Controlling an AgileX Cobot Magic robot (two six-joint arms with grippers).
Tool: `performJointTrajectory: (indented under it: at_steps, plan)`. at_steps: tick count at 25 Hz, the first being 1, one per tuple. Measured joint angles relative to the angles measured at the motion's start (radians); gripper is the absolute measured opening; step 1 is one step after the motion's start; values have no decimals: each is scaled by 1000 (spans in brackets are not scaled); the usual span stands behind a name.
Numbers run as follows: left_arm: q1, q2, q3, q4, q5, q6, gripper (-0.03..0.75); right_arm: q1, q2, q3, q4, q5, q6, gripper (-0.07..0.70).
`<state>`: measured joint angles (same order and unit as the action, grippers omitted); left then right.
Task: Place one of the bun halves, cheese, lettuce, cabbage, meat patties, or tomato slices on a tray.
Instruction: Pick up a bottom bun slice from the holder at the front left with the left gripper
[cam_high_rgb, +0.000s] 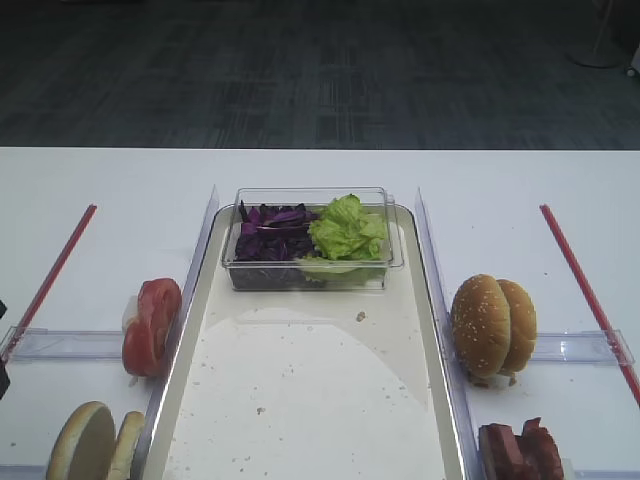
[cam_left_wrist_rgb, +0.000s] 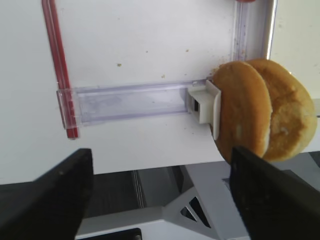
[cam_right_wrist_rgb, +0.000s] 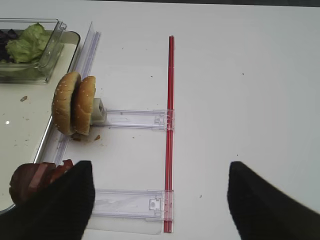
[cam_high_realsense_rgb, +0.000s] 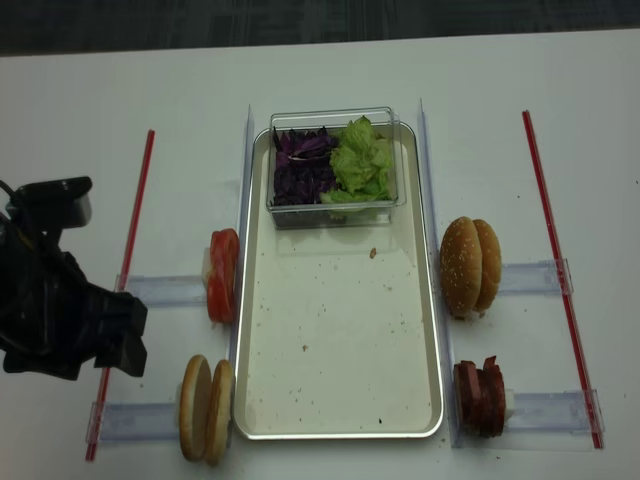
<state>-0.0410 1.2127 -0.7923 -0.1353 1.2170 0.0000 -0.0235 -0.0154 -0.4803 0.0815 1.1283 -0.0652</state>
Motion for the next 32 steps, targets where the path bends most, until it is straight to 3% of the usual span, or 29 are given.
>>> performJointTrajectory:
  at_steps: [7, 21, 32]
  plan:
    - [-87, 0, 0, 0, 0, -64, 519, 0, 0, 0, 0, 0, 0, 571]
    - [-401, 0, 0, 0, 0, -295, 519, 0, 0, 0, 0, 0, 0, 571]
    - [-536, 9, 0, 0, 0, -365, 519, 0, 0, 0, 0, 0, 0, 571]
